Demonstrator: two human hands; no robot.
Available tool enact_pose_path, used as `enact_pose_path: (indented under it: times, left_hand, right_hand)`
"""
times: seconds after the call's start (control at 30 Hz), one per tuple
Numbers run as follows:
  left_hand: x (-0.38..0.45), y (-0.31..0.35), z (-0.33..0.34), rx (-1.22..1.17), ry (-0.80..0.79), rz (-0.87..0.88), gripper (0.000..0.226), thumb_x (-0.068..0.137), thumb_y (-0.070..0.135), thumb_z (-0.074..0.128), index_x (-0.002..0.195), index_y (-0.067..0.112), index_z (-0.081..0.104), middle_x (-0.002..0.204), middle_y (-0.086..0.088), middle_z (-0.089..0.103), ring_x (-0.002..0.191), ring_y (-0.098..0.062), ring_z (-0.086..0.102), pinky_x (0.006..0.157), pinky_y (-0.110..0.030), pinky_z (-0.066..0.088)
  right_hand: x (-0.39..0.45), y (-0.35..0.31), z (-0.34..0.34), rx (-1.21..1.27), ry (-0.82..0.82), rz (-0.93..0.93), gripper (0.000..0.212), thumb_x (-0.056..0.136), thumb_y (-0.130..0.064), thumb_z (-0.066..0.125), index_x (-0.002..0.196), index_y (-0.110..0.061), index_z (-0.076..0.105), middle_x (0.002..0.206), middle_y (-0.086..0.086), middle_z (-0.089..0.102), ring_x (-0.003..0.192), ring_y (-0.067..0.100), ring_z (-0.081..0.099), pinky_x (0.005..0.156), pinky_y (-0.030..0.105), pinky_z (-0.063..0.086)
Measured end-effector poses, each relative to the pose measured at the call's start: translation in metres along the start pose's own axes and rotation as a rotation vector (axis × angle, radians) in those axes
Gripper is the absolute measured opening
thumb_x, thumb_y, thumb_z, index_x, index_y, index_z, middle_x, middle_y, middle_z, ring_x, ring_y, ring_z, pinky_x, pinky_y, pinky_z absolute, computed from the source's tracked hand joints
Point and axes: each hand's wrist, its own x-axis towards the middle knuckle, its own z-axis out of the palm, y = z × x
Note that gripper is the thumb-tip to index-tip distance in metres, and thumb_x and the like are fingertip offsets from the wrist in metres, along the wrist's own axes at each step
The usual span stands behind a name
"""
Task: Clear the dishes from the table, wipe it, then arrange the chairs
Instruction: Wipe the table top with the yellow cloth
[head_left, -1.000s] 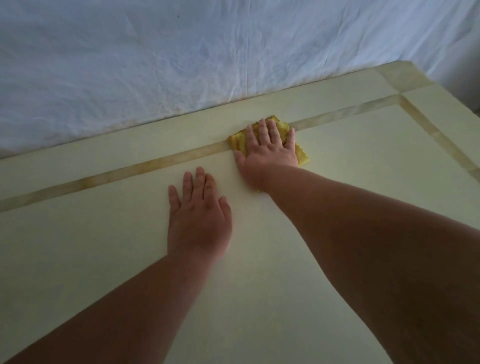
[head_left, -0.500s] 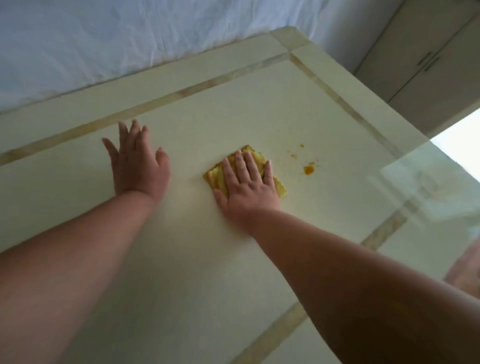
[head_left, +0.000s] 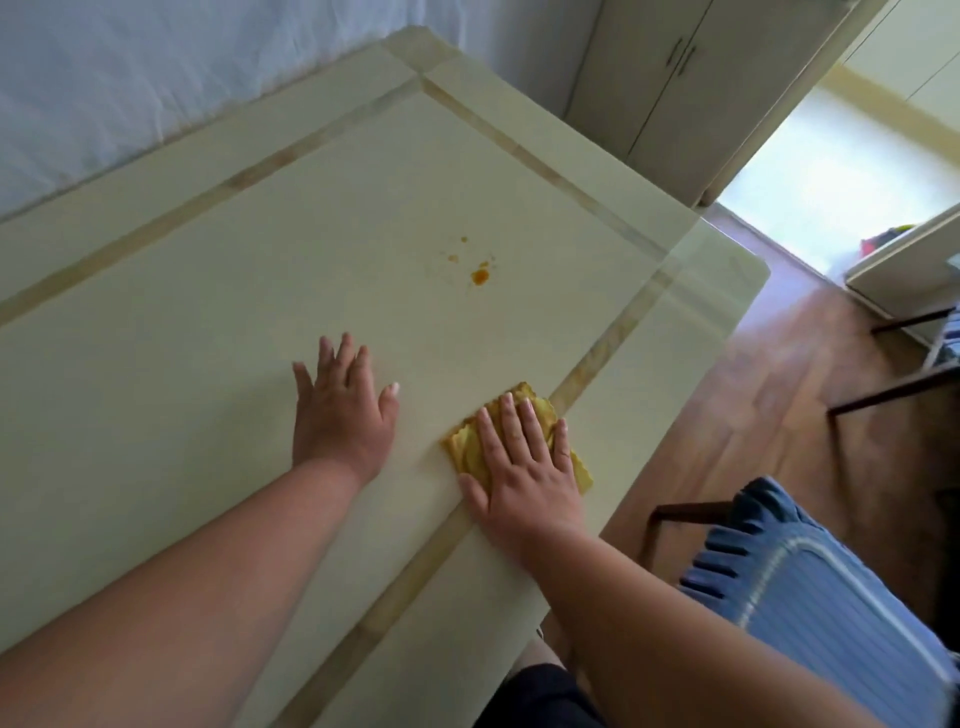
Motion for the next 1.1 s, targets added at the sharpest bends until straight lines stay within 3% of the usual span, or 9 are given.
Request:
enact_pose_path:
  times: [0.23, 0.43, 0.6, 0.77, 1.1]
  left_hand:
    - [0.04, -0.011, -0.003, -0.003, 0.041, -0.081, 0.065, 0.109, 0.041, 0.045, 0.159, 0.0, 0.04, 0.175, -0.02, 0.026, 0.165, -0.038, 0.01, 0.132, -0.061, 0.005]
    - [0.097, -0.028, -0.015, -0.007, 0.084, -0.22, 0.066, 0.109, 0.04, 0.045, 0.16, -0.001, 0.039, 0.176, -0.019, 0.023, 0.166, -0.037, 0.008, 0.132, -0.059, 0.004]
    - [0.158, -0.048, -0.017, 0.057, 0.126, -0.239, 0.065, 0.109, 0.04, 0.043, 0.16, -0.002, 0.039, 0.175, -0.021, 0.024, 0.165, -0.039, 0.009, 0.132, -0.061, 0.004]
    - [0.218, -0.066, -0.021, 0.047, 0.172, -0.4, 0.064, 0.109, 0.038, 0.045, 0.16, -0.001, 0.039, 0.176, -0.018, 0.025, 0.165, -0.037, 0.013, 0.132, -0.061, 0.007]
    - [0.23, -0.069, -0.009, 0.129, 0.171, -0.498, 0.078, 0.1, 0.05, 0.026, 0.164, 0.006, 0.035, 0.178, -0.011, 0.023, 0.166, -0.031, 0.014, 0.133, -0.056, 0.008]
  right_hand:
    - [0.02, 0.001, -0.004, -0.044, -0.028, 0.013, 0.084, 0.102, -0.075, 0.009, 0.17, -0.033, -0.018, 0.177, 0.002, -0.032, 0.159, 0.023, -0.039, 0.128, 0.063, -0.019]
    - [0.106, 0.006, -0.033, -0.033, -0.013, 0.027, 0.085, 0.102, -0.072, 0.009, 0.17, -0.029, -0.019, 0.175, 0.005, -0.036, 0.158, 0.026, -0.041, 0.128, 0.064, -0.018]
    - [0.187, -0.007, -0.057, -0.053, -0.017, -0.084, 0.085, 0.103, -0.069, 0.009, 0.17, -0.027, -0.02, 0.175, 0.007, -0.036, 0.158, 0.028, -0.041, 0.126, 0.066, -0.021]
    - [0.264, -0.029, -0.078, -0.087, 0.004, -0.199, 0.084, 0.103, -0.068, 0.011, 0.171, -0.028, -0.016, 0.177, 0.007, -0.03, 0.16, 0.028, -0.037, 0.126, 0.066, -0.02]
    - [0.406, -0.108, -0.114, -0.103, 0.036, -0.331, 0.084, 0.101, -0.069, 0.011, 0.173, -0.03, -0.009, 0.18, 0.005, -0.023, 0.163, 0.027, -0.03, 0.125, 0.067, -0.018]
